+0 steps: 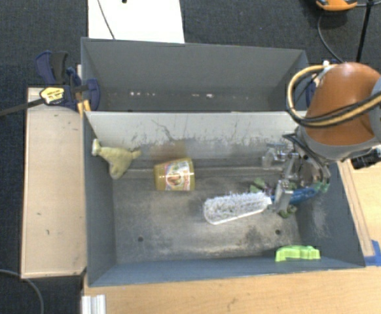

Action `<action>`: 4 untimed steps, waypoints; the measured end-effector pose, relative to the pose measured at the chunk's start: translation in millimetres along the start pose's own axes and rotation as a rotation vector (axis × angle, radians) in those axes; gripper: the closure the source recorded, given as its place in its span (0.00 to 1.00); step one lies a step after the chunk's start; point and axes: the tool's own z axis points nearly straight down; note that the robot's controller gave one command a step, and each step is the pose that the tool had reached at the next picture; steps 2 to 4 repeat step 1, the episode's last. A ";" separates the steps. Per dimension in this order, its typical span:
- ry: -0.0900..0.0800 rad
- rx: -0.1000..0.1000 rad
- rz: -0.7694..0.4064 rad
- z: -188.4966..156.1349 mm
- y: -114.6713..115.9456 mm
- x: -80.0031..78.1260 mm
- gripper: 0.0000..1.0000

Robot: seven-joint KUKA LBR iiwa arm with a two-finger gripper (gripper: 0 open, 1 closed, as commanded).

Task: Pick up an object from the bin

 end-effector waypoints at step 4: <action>-0.006 0.000 0.003 52.5 36.1 5.0 0.00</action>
Offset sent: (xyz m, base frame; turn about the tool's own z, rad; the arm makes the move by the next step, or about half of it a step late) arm -0.0418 0.0045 -0.0994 -0.0539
